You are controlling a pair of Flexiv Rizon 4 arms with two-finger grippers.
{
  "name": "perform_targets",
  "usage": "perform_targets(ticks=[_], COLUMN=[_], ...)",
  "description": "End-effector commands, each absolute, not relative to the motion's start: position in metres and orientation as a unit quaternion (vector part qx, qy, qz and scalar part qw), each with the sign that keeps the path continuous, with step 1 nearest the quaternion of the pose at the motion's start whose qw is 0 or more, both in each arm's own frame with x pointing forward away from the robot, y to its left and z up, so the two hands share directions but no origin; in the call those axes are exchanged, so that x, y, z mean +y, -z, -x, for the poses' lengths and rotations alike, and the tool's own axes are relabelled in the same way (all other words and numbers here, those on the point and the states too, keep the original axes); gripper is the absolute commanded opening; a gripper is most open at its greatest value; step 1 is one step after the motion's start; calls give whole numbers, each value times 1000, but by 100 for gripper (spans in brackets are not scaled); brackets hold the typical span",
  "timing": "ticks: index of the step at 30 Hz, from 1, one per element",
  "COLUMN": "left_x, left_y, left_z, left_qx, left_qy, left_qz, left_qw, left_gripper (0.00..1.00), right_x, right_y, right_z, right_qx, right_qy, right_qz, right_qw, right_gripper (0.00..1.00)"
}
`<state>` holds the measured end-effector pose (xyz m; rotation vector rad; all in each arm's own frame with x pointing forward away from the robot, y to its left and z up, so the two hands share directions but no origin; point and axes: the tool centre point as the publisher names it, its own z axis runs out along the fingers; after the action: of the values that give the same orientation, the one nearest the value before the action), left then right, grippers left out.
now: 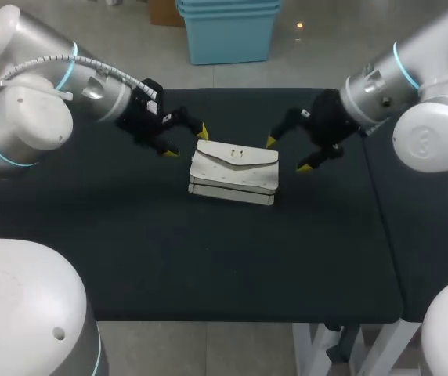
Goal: Pick up the bag, open it, inspect its contents, close it, and place it on the opposite side
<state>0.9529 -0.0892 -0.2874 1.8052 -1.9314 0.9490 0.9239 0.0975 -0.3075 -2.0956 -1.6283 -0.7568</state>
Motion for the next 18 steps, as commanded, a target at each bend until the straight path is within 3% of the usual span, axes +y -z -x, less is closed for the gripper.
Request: perform_targets(ticks=[1, 15, 18], left_x=[-93, -102, -106], left_y=[299, 315, 318], left_z=[-966, -973, -975], left_qx=[-674, -668, -667], left_qy=[-361, -367, -367], left_qz=[-609, -600, -599], left_qw=[209, 243, 247], left_gripper=[100, 100, 95], right_x=[97, 103, 107], right_y=[325, 355, 356], right_z=[-937, -955, -958], right_qx=[-570, -522, -519], right_qy=[278, 297, 302], right_qz=[745, 749, 745], right_qw=[205, 280, 290], right_gripper=[100, 100, 100])
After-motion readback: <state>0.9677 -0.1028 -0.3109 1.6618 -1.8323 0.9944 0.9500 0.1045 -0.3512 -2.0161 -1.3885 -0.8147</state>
